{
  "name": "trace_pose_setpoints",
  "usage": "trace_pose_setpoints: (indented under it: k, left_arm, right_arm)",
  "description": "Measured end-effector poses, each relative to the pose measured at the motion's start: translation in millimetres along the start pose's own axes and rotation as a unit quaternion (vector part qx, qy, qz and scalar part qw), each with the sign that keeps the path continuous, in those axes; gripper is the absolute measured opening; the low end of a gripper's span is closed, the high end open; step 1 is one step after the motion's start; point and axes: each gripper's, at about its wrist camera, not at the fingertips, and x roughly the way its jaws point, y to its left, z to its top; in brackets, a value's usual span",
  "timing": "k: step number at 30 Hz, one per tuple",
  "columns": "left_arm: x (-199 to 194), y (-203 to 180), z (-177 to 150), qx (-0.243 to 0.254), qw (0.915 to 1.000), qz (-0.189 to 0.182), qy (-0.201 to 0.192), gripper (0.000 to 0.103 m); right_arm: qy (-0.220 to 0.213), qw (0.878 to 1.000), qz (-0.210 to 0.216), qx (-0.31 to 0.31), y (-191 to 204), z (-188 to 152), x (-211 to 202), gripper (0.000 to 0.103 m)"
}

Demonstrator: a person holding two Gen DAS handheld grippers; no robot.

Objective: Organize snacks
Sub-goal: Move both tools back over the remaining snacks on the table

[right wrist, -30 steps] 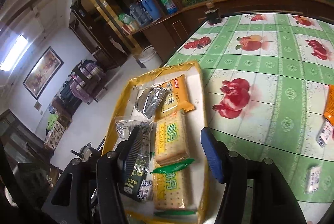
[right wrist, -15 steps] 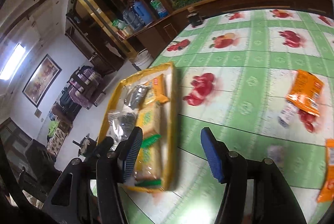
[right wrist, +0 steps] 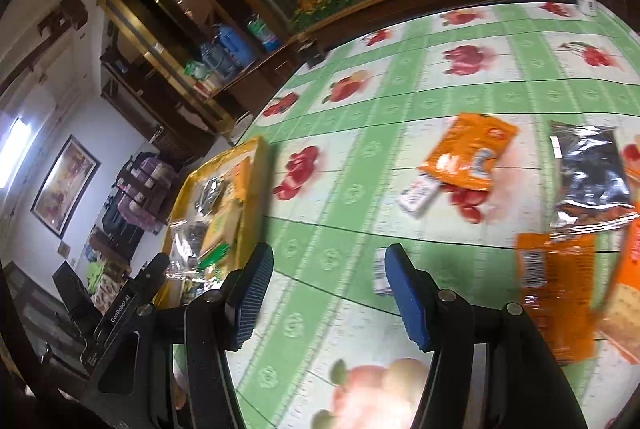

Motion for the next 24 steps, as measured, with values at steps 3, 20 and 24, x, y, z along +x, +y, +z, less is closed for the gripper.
trace_pose_setpoints:
  k: [3,20,24]
  left_arm:
    - [1,0,0,0.0,1.0,-0.008,0.004,0.073]
    - [-10,-6,-3,0.017,0.9969,-0.076,-0.001,0.073]
    - [-34,-42,-14,0.074,0.9939,-0.079,-0.025,0.073]
  right_arm:
    - [0.007,1.0,-0.026,0.011,-13,1,-1,0.061]
    - [0.008,0.997,-0.041,0.061,-50,3,-7,0.06]
    - [-0.018,0.996,-0.046,0.079,-60,11,-20,0.058]
